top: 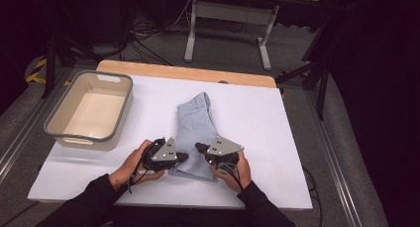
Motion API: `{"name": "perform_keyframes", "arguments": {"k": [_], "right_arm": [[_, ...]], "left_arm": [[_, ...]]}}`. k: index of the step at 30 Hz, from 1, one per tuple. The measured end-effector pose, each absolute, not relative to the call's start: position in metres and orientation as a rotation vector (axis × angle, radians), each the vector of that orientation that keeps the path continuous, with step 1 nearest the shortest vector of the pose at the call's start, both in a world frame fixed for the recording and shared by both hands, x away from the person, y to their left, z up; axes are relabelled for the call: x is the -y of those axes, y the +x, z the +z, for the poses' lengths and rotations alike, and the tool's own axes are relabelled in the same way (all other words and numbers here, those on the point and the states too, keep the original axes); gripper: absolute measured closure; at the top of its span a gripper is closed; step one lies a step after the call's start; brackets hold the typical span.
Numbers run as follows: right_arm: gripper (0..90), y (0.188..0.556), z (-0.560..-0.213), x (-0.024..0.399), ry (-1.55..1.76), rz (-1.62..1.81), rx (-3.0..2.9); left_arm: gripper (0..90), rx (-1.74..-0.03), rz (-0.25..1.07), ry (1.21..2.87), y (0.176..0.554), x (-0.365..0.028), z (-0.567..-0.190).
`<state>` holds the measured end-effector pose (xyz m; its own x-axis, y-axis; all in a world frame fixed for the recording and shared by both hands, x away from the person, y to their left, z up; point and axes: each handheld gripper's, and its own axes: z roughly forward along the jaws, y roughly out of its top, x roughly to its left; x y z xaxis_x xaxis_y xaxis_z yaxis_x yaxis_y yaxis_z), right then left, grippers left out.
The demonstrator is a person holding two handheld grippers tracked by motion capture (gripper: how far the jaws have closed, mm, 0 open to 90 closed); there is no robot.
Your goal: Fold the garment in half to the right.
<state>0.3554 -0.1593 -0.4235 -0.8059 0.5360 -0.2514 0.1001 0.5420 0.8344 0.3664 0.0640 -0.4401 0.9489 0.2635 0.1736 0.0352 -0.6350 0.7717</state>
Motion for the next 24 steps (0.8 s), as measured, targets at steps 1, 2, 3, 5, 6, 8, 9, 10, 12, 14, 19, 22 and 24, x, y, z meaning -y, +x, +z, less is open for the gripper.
{"name": "perform_keyframes", "arguments": {"k": [1, 2, 3, 5, 6, 8, 9, 10, 12, 14, 19, 22, 24], "right_arm": [[89.9, 0.355, -0.426, 0.156, 0.501, 1.185, -2.312], [89.9, 0.355, -0.429, 0.153, 0.490, 1.158, -2.329], [89.9, 0.356, -0.433, 0.150, 0.486, 1.131, -2.351], [89.9, 0.358, -0.440, 0.147, 0.489, 1.077, -2.393], [89.9, 0.359, -0.444, 0.147, 0.492, 1.057, -2.404], [89.9, 0.361, -0.448, 0.148, 0.500, 1.030, -2.427], [89.9, 0.363, -0.453, 0.151, 0.512, 1.014, -2.442], [90.0, 0.363, -0.453, 0.153, 0.527, 1.024, -2.449], [89.9, 0.365, -0.452, 0.156, 0.540, 1.009, -2.456], [90.0, 0.365, -0.453, 0.158, 0.549, 1.009, -2.460], [90.0, 0.362, -0.455, 0.164, 0.552, 0.992, -2.451], [90.0, 0.361, -0.455, 0.170, 0.575, 0.988, -2.460], [90.0, 0.361, -0.455, 0.174, 0.593, 0.989, -2.461]], "left_arm": [[89.2, -0.212, 0.323, 2.250, 0.368, -0.063, -0.444], [89.2, -0.212, 0.323, 2.250, 0.368, -0.063, -0.444], [89.2, -0.211, 0.330, 2.261, 0.368, -0.062, -0.446], [89.2, -0.210, 0.327, 2.274, 0.368, -0.060, -0.450], [89.2, -0.215, 0.321, 2.288, 0.368, -0.060, -0.451], [89.3, -0.210, 0.320, 2.291, 0.368, -0.059, -0.453], [89.3, -0.225, 0.304, 2.304, 0.368, -0.059, -0.456], [89.3, -0.217, 0.292, 2.302, 0.369, -0.058, -0.458], [89.3, -0.214, 0.293, 2.304, 0.368, -0.058, -0.459], [89.3, -0.209, 0.291, 2.301, 0.367, -0.057, -0.460], [89.4, -0.215, 0.274, 2.296, 0.366, -0.058, -0.461], [89.4, -0.206, 0.273, 2.296, 0.364, -0.058, -0.461], [89.4, -0.205, 0.270, 2.294, 0.363, -0.057, -0.461]]}}
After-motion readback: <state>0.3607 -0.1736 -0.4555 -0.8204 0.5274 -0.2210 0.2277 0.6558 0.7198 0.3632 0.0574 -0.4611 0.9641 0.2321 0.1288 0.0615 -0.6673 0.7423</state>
